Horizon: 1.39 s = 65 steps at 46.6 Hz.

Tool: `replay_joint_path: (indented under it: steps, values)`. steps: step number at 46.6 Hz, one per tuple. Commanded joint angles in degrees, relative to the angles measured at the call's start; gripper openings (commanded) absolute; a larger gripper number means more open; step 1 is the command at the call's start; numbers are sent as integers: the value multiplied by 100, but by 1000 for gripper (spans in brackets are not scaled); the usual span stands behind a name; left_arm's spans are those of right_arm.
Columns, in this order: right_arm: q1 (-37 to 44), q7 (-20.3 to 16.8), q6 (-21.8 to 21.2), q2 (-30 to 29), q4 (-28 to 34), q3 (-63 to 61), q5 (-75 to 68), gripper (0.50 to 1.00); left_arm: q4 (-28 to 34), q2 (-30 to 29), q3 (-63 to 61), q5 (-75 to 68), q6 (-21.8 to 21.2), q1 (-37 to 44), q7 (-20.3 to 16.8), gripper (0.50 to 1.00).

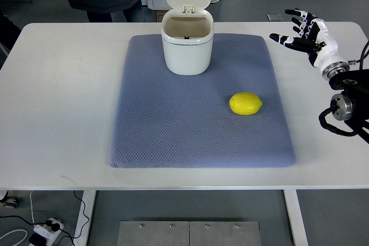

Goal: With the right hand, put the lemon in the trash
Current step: 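Move the right hand from rest toward the yellow lemon on the mat, then lower the open right hand around the lemon and close fingers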

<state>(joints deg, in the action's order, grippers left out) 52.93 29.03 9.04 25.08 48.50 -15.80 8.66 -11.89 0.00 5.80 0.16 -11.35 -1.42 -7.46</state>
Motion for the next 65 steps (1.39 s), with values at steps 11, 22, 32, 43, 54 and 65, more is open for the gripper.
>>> replay_joint_path:
  steps: [11, 22, 32, 43, 54, 65]
  values:
    - [-599, 463, -385, 1007, 1231, 7, 944, 1000, -7, 0, 0, 1, 1, 2, -1, 1000]
    - [-898, 597, -430, 1535, 1952, 42, 1507, 1000, -7, 0, 0, 1, 1, -7, -2, 1000]
    - [-872, 597, -421, 1544, 2067, 630, 1903, 1000, 2, 0, 0, 1, 1, -7, -2, 1000]
    - [-749, 597, -281, 1491, 2050, 920, 2096, 1000, 2, 0, 0, 1, 1, 2, -2, 1000]
    - [-187, 597, 361, 1412, 2005, 1887, 2175, 1000, 2, 0, 0, 1, 1, -7, -2, 1000]
    - [51, 597, 599, 1069, 1944, 2257, 2140, 1000, 2, 0, 0, 1, 1, 2, -2, 1000]
